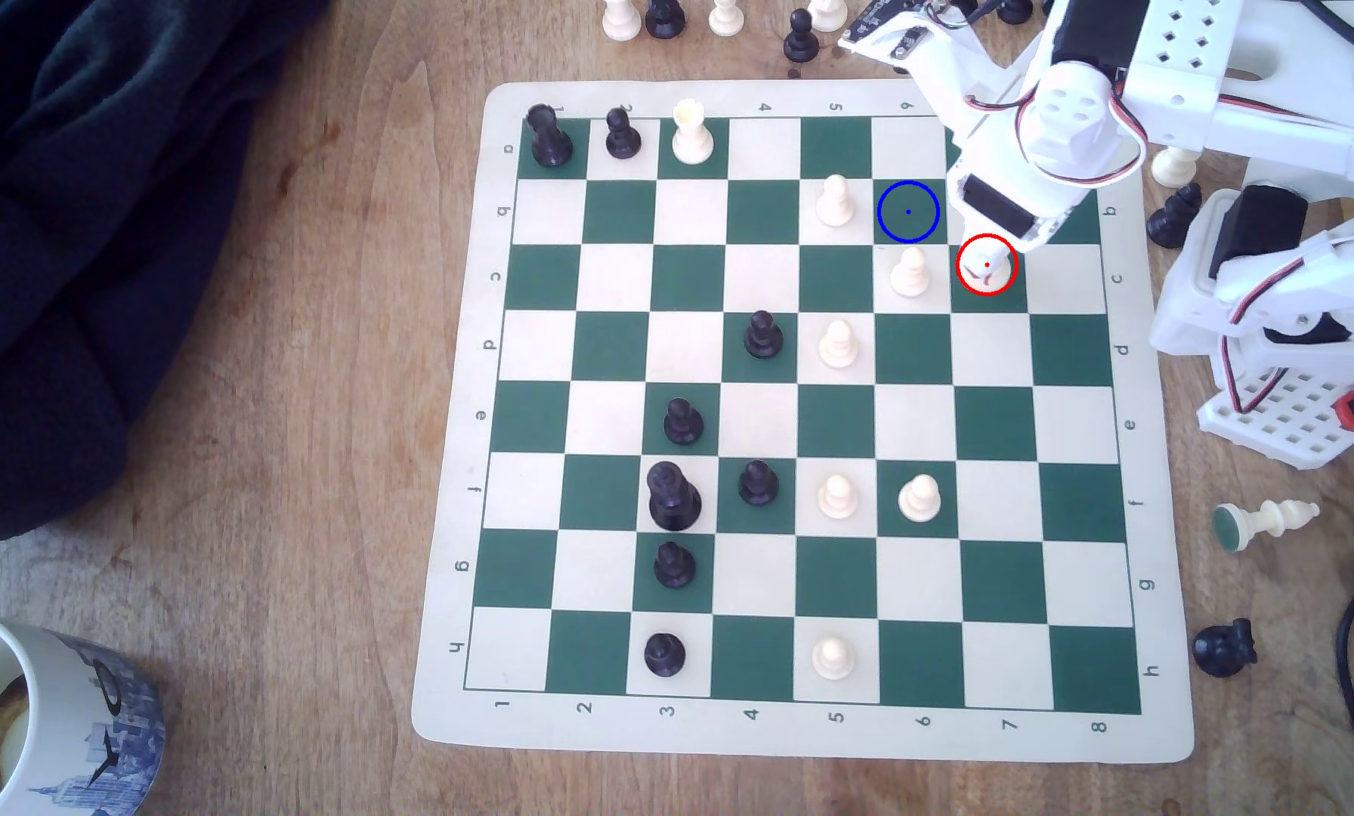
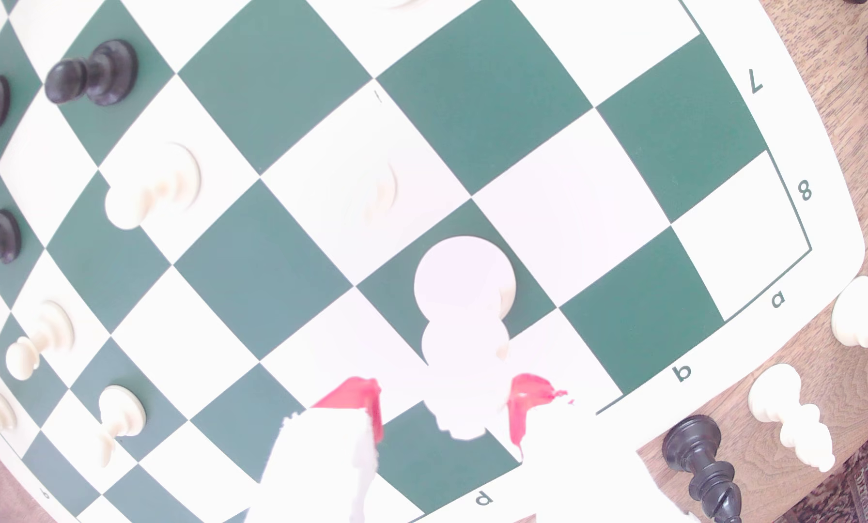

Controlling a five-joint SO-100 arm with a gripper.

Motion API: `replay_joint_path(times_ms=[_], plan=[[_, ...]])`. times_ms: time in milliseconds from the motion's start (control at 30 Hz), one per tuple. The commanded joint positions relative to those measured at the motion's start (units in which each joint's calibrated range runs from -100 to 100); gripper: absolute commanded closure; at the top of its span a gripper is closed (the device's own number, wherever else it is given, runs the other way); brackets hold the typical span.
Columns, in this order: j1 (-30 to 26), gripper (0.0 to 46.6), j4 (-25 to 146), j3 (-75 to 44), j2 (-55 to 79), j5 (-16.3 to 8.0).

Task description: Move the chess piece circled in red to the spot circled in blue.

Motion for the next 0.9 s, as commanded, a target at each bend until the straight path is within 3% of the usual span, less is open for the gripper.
replay_joint_path(times_ms=[0, 867], plan=[[-0.2, 34.2, -1.0, -0.2, 0.0, 0.0], [-0.5, 45.8, -0.2, -1.2, -1.2, 0.1]])
